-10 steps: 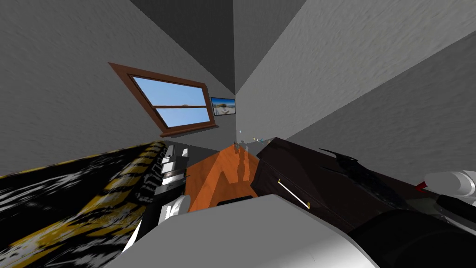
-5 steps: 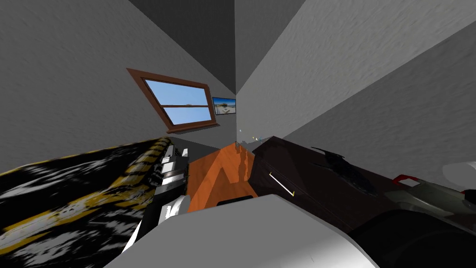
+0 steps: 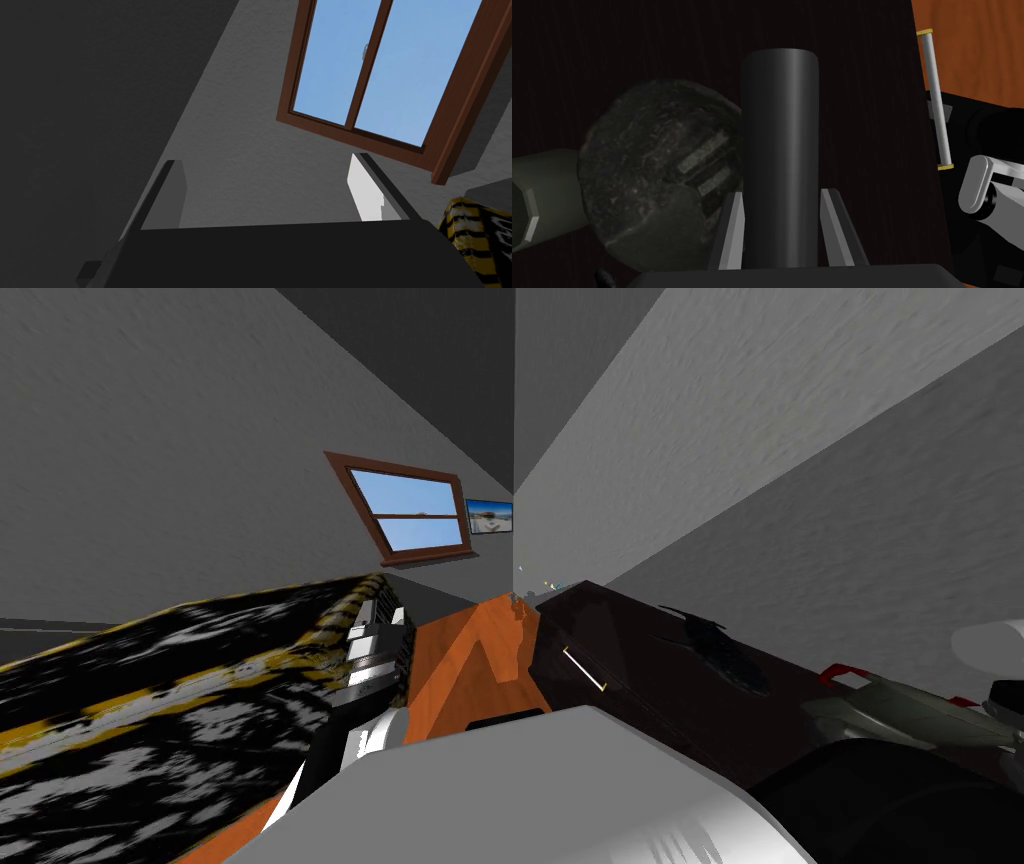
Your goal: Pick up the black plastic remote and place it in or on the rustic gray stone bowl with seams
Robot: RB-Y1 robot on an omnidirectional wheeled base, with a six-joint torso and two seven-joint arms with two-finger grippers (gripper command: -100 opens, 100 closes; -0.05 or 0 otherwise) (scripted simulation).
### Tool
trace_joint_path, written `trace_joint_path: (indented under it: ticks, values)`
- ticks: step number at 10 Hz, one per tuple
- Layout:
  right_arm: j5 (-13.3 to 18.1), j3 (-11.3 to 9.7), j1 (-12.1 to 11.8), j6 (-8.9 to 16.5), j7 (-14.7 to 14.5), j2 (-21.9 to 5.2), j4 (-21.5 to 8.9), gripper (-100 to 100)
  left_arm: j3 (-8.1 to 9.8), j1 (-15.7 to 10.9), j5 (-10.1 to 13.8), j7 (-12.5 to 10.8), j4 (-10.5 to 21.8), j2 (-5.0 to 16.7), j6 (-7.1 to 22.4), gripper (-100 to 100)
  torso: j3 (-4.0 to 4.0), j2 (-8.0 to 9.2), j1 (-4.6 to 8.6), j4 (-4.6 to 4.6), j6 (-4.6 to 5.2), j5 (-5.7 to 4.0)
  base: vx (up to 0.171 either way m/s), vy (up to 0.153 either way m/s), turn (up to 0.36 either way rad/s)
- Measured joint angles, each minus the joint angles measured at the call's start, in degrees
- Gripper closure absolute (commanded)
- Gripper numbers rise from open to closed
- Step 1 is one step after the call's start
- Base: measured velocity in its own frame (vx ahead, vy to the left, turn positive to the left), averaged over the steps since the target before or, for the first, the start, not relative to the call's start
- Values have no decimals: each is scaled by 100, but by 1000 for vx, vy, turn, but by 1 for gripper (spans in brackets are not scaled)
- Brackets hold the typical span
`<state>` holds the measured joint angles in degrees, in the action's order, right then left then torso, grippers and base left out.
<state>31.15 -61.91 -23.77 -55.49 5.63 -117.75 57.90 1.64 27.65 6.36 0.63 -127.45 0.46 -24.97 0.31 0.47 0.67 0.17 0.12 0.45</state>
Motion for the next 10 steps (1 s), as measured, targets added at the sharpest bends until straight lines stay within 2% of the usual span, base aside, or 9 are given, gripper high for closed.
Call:
trace_joint_path:
  ticks: [3,7,8,9,10]
  values:
    - [-317,75,36,-126,-68,-56,98,100,0,0,0,0,0,0,0,0,-9,-14,5,-4,-4,-2,-152,-160,154]
    - [-578,275,82,-329,-108,-48,156,100,0,0,0,0,0,0,0,0,-5,-9,-16,-2,-12,2,-172,-118,187]
    - [-747,235,92,-303,-164,-101,277,100,0,1,0,0,0,0,0,0,-7,-13,-17,-3,-11,3,-68,-55,39]
    - [-770,232,95,-294,-179,-108,293,-100,0,2,0,0,0,-1,0,0,-18,-34,-34,-7,-5,5,-11,-10,-6]
    - [-767,232,94,-295,-178,-107,290,-100,0,3,0,0,0,-1,0,0,-30,-53,-50,-12,-6,10,-6,-4,-1]
